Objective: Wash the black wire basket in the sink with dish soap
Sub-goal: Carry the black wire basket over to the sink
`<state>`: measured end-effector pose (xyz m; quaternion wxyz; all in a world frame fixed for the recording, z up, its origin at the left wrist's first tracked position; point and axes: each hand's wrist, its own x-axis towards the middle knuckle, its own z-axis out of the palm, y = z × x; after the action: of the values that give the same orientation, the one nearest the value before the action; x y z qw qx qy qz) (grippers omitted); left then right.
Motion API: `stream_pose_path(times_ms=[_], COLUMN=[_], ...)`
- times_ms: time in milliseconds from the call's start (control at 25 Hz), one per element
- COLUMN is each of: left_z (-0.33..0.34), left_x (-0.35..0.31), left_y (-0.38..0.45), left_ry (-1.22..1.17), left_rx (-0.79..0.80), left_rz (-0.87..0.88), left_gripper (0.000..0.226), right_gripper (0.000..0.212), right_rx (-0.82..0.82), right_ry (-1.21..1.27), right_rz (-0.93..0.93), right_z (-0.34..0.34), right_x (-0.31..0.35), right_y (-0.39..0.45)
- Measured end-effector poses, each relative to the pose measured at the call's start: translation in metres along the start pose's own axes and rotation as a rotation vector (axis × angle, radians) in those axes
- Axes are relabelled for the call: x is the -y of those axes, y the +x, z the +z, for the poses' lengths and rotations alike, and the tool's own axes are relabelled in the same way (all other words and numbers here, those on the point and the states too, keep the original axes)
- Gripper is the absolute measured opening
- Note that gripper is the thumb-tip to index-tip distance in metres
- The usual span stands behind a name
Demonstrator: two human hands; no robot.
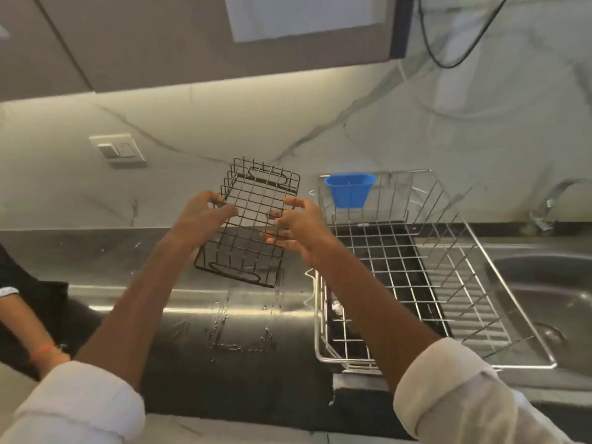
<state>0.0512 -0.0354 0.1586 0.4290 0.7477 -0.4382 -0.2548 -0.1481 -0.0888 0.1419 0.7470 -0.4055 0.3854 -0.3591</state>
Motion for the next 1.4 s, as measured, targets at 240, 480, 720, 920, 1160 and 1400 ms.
stream_pose_path(times_ms=[240, 480, 720, 920, 1160, 1400], left_z=[0.119, 0.303, 0.465, 0.575, 0.672, 0.73], left_x=[-0.101, -0.188, -0.235, -0.212, -0.16, -0.138], left_y=[-0.05, -0.103, -0.159, -0.187, -0.17, -0.135], left_ry=[-0.01, -0.075, -0.225, -0.264, -0.281, -0.192], left_rx=[0.032, 0.162, 0.354, 0.34, 0.393, 0.56], left_rz=[0.097, 0.179, 0.14, 0.071, -0.005, -0.062], left_gripper=[0.033, 0.028, 0.024, 0.032, 0.025, 0.028], right_gripper=[0.047, 0.033, 0.081, 0.026, 0.033, 0.05], right_rx=[-0.151, -0.666, -0.494, -0.609, -0.752, -0.754], right_ry=[-0.063, -0.756, -0.2, 0.01, 0.061, 0.195], right_rz=[-0.192, -0.374, -0.127, -0.006, 0.121, 0.182], right_z=[-0.124, -0.334, -0.51, -0.585, -0.661, -0.731], right_x=[0.059, 0.102, 0.096, 0.074, 0.04, 0.047], right_y=[-0.072, -0.152, -0.192, -0.192, -0.162, -0.135])
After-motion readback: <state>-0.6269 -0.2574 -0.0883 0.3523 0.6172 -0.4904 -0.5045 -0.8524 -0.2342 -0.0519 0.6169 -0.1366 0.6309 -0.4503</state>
